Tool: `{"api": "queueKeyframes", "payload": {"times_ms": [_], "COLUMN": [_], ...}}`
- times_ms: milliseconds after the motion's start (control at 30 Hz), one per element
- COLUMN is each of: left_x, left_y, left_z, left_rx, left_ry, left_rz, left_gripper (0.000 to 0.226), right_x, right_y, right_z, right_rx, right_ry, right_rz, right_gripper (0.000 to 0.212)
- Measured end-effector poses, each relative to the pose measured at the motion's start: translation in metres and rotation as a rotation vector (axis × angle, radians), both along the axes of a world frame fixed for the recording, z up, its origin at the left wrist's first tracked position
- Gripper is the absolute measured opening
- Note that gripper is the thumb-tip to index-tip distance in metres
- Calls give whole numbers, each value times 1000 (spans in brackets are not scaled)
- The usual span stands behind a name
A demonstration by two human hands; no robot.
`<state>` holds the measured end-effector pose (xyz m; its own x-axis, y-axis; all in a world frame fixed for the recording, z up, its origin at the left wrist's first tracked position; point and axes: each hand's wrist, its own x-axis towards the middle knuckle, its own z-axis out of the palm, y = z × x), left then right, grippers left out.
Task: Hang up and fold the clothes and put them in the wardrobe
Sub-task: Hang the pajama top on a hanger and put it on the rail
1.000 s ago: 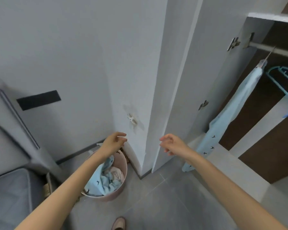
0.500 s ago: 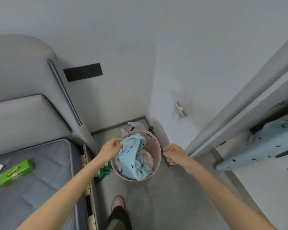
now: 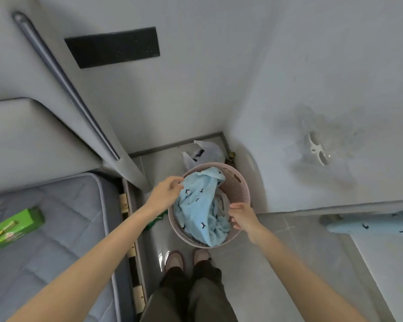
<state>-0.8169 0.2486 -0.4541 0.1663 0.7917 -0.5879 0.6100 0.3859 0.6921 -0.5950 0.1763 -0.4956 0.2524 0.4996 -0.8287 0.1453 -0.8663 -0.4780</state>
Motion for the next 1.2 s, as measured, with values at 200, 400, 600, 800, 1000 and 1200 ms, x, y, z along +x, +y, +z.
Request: {"api": "queueKeyframes", "payload": {"times_ms": [200,400,600,800,1000,1200], "left_x": [-5,-6,-3,0,-1,6], "left_y": [17,32,32,23,20,23], "left_z": [-84,-176,-251,-269,-210,-121], "left_rx": [-78,-129,-171,-202,-152,-46], "left_ry": [-5,-1,3,-12,-2,-28], "left_rz": [57,159,159,139,113,26], "left_gripper": [30,28,31,21,25,30], "right_x": [-6,-9,-23,-35,-24,-5], "right_y": [51,89,100,98,98,88], "right_z": [-94,-190,-267,-274,-196,-85], "right_rx": [-67,-63,-8,91,92,191], "right_ry": [0,7,36,3,56,108], "right_rz": [-2,-72,-119,-192,-201,-98], "right_gripper": [45,53,19,19,30,23]}}
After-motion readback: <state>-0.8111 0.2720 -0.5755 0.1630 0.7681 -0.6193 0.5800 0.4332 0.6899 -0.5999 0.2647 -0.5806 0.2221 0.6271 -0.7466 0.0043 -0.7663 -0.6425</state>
